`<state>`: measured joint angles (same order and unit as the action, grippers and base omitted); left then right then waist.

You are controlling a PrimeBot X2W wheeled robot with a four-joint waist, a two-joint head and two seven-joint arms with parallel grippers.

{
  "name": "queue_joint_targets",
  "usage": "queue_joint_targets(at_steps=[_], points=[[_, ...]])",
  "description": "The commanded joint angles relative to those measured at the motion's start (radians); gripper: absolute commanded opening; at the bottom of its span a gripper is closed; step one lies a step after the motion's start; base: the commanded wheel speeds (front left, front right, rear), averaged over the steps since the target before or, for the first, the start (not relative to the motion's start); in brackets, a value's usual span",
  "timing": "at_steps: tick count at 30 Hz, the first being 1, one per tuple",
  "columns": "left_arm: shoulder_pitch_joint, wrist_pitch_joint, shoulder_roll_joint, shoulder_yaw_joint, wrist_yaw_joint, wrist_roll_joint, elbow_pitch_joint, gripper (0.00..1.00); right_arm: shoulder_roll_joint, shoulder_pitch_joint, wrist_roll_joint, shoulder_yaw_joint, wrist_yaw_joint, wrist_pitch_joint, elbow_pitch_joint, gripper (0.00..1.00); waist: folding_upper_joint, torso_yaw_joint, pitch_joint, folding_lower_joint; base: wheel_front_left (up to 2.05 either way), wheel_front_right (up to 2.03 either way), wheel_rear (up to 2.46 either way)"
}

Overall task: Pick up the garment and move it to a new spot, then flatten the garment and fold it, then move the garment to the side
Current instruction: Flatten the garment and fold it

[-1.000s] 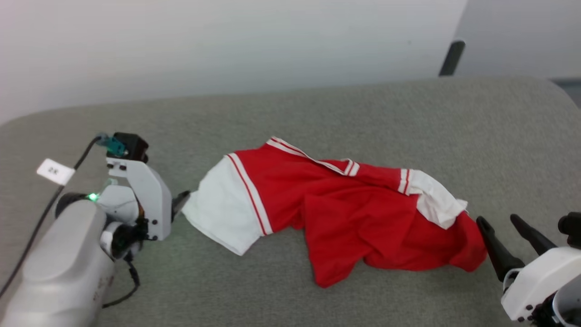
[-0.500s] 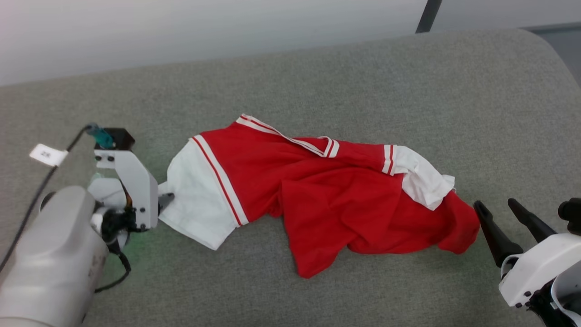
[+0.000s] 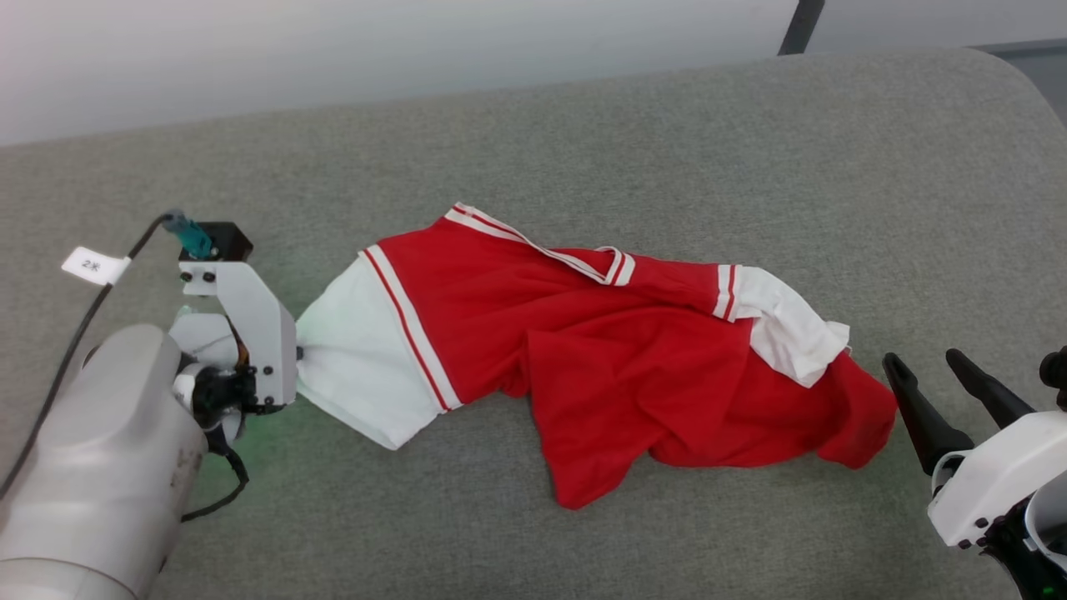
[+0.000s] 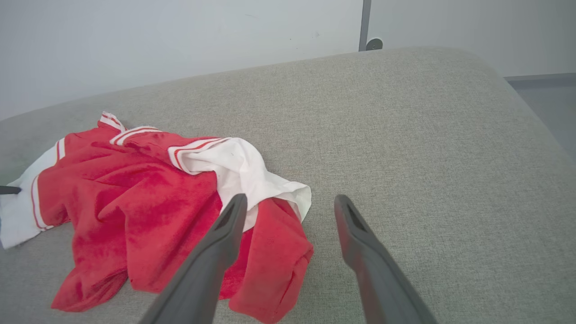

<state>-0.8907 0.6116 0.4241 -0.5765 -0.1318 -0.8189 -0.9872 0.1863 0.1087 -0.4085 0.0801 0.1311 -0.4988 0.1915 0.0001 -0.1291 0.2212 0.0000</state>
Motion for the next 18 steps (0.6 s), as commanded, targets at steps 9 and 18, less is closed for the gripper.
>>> queue_joint_targets(at_steps=[9,18], points=[[0.029,0.004,0.073,-0.039,0.002,-0.017,-0.007,0.00,-0.001,-0.019,0.011,0.023,-0.001,-0.019,0.004,1.00,-0.0001,0.037,-0.026,0.0000,0.00,0.00,0.00],[0.047,-0.011,0.118,-0.060,0.002,-0.035,0.015,0.00,-0.002,-0.020,0.012,0.027,-0.001,-0.038,0.009,1.00,-0.0001,0.059,-0.039,0.0000,0.00,0.00,0.00]])
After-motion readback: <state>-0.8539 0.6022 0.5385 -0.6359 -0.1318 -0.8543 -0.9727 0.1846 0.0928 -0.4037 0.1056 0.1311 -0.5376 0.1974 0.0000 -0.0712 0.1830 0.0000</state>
